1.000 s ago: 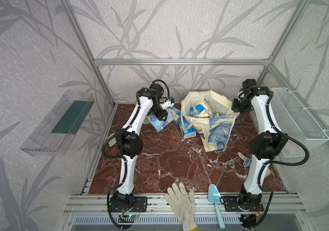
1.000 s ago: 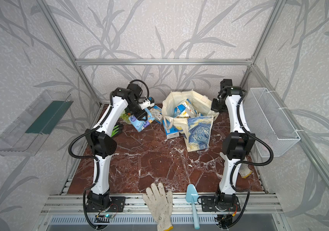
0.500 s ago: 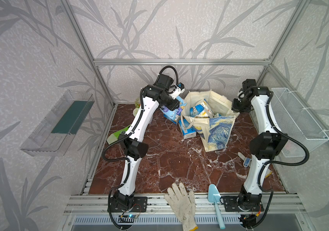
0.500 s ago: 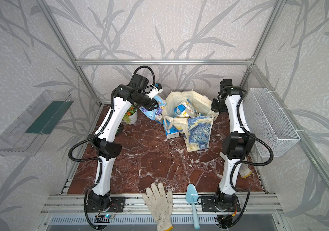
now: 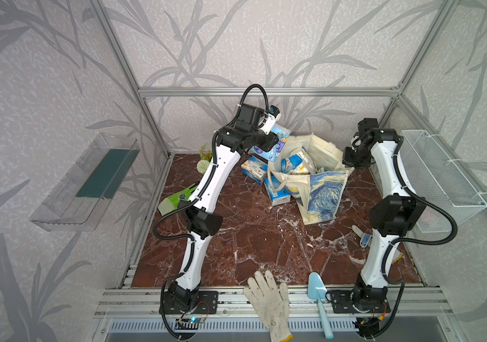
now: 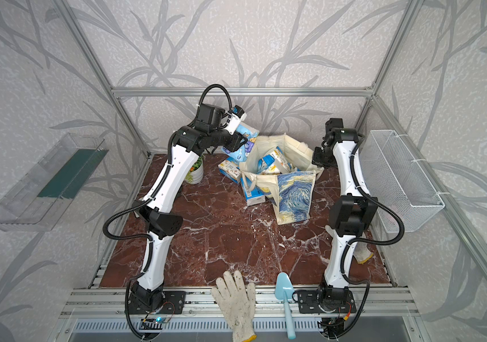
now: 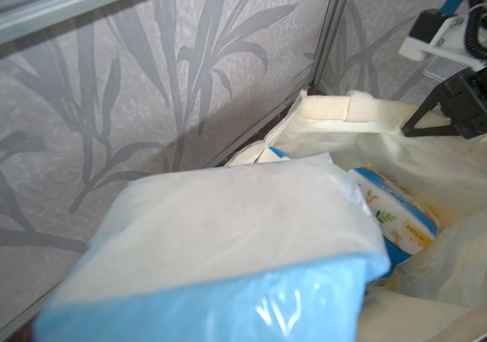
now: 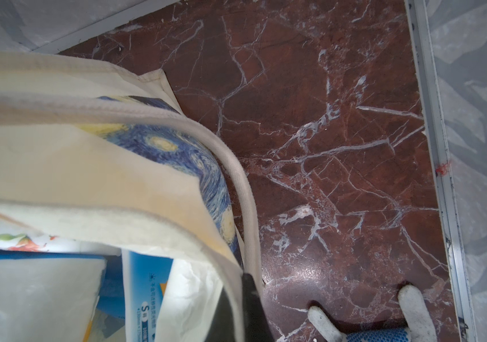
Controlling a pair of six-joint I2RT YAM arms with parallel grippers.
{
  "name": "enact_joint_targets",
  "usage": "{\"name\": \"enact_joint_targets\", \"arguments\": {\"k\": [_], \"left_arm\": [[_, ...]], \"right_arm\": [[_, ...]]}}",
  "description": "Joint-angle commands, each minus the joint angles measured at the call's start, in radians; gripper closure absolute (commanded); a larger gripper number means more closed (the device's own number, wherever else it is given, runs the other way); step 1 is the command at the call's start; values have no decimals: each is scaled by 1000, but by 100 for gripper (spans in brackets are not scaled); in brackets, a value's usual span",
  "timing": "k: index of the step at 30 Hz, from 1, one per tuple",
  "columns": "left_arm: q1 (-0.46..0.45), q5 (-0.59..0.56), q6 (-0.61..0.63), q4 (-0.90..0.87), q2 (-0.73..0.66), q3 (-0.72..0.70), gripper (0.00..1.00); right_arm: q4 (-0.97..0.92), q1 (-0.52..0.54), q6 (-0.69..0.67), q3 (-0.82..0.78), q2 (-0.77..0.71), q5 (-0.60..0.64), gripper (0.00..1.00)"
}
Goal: Put tissues into the canvas bag
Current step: Place the pack of facial tissues in the canvas bag.
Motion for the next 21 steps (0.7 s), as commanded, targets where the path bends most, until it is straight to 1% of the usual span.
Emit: {"name": "enact_joint_targets", "arguments": {"k": [1,7,9,11,12,14,18,19,21], "left_arm": [[-33,25,-89,126,-1,43,55],[-106,74,-179,196,69,46,53],[-126,113,-213,211,97,43,53],[-142,205,-229,235,127,37,47],[-151,224,-228,236,140,35,48],[-168,198,-225,239,156,25,47],[-183,191,-230,253,187,15,48],[-185,186,-233,256,190,10,47],[-191,192,-220,258,202,4,42]], "right_arm": [[-21,-1,-14,20,-46,-5,96],[-32,1,-11,43,-53,-12,96],[-43,0,-3,56,-54,-31,96],[-48,3,4,70,-58,-66,96],[-54,6,7,84,-58,-74,96],[-71,12,11,115,-54,-80,96],[-99,15,14,178,-43,-81,96],[-102,16,14,187,-40,-83,96],[-111,16,15,205,-31,-89,96]]}}
